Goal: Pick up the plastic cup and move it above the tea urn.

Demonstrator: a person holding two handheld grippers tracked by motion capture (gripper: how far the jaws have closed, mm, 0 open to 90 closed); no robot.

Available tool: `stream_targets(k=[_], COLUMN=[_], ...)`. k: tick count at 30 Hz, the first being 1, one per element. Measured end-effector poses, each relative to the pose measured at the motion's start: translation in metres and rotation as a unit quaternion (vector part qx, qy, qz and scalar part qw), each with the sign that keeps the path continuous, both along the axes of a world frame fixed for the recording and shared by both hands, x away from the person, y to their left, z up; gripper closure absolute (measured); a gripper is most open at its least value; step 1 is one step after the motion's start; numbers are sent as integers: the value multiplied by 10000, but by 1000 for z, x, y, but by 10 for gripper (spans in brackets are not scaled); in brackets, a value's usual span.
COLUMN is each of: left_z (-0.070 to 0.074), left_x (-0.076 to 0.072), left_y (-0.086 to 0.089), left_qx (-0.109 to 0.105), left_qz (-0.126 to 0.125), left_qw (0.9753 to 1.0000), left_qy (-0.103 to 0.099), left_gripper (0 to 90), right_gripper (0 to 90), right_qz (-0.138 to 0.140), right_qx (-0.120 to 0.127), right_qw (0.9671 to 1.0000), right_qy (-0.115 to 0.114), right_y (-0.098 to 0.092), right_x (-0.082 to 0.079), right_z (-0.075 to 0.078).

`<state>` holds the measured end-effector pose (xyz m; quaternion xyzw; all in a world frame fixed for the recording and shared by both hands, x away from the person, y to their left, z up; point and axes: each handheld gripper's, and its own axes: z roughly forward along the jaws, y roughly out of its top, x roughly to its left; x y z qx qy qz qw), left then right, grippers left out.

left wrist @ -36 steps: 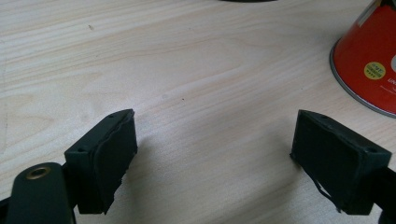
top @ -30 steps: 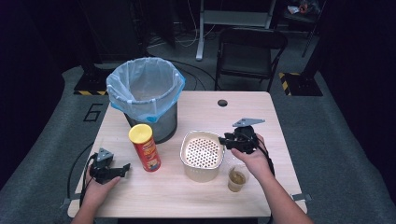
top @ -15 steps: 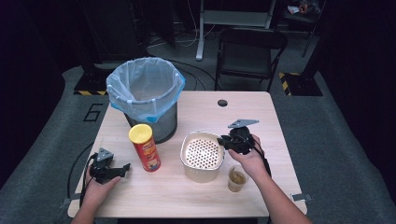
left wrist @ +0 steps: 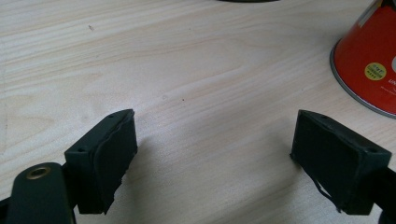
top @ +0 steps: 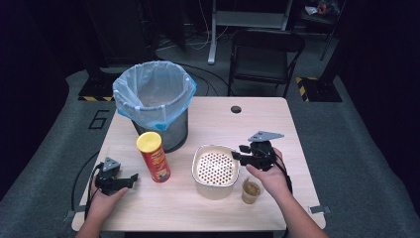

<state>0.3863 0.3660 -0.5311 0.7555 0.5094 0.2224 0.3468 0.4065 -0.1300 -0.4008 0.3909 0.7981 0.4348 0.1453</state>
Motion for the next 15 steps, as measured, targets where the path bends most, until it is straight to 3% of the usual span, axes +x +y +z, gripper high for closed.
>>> stream_targets(k=[6, 15], left_z=[0, 0], left_x=[0, 0], left_y=[0, 0], left_qx=[0, -1], left_qz=[0, 3], left_qw=[10000, 10000], left_qy=[-1, 2], left_gripper=[138, 138], right_gripper=[385, 250], right_qz=[-58, 37], right_qx=[74, -50], right_qw=[9995, 9997], right_qy=[-293, -247], right_y=[-20, -34], right_x=[-24, -52], right_z=[8, -9])
